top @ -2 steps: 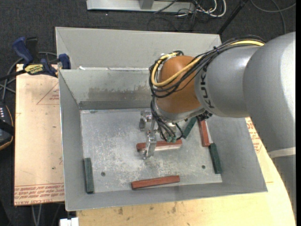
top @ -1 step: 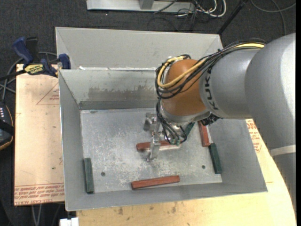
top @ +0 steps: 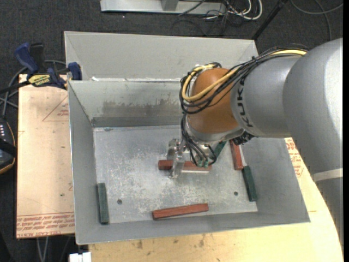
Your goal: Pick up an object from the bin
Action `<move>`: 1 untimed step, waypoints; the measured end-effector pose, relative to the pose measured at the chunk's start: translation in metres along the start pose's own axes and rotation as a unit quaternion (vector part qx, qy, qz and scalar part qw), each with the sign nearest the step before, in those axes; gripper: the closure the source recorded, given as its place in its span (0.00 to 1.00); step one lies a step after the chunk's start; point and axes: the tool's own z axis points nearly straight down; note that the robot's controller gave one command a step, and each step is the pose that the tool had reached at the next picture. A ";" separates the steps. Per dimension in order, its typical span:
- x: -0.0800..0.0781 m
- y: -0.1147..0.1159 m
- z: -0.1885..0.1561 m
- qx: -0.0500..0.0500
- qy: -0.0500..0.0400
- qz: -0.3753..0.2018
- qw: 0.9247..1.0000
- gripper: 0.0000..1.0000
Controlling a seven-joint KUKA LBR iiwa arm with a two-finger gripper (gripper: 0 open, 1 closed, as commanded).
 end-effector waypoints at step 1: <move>0.021 0.020 -0.199 -0.001 -0.003 0.133 0.991 1.00</move>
Offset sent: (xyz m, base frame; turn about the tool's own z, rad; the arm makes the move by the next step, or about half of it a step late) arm -0.0215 0.0199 0.1954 0.2694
